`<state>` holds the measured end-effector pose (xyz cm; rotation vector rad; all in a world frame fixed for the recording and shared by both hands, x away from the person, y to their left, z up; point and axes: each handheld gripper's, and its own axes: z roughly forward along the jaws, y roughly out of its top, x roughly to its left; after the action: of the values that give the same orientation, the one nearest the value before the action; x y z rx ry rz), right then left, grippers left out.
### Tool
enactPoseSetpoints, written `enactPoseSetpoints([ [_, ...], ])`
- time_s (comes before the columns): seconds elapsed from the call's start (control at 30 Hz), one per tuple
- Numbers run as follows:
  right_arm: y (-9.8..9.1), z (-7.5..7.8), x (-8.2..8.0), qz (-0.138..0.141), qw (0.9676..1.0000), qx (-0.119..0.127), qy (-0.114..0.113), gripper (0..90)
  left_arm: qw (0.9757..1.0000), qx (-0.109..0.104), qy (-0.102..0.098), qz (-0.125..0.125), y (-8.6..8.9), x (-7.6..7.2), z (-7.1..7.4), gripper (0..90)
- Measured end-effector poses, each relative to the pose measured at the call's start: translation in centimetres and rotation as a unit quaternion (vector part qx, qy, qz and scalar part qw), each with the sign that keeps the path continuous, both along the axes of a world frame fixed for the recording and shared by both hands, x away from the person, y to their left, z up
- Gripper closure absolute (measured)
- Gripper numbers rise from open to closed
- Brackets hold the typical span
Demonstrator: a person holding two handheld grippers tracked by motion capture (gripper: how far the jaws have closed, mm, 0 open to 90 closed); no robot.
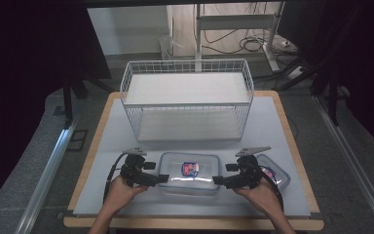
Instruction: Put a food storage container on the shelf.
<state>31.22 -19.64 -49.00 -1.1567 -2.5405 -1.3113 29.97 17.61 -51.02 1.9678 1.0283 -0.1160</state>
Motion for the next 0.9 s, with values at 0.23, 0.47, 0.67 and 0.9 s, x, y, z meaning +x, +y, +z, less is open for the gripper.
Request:
enactPoseSetpoints([
  [0.23,0.4,-0.5,0.4,0.007,0.9998,0.008,0.019,16.6,0.9996,-0.018,0.017,-0.011,-0.2,0.7,-0.3,11.7],
  [0.47,0.7,-0.9,1.0,0.010,0.9983,0.030,0.050,18.3,0.9988,-0.028,0.034,-0.021,-0.9,1.3,-0.5,11.1],
  [0.67,0.3,-1.2,1.3,-0.005,0.9935,0.055,0.099,25.6,0.9976,-0.045,0.051,-0.014,-0.3,1.2,-0.5,19.6],
  [0.9,-0.5,-1.1,1.2,-0.014,0.9906,0.077,0.112,37.8,0.9969,-0.063,0.049,-0.001,0.5,0.6,-0.3,30.0],
])
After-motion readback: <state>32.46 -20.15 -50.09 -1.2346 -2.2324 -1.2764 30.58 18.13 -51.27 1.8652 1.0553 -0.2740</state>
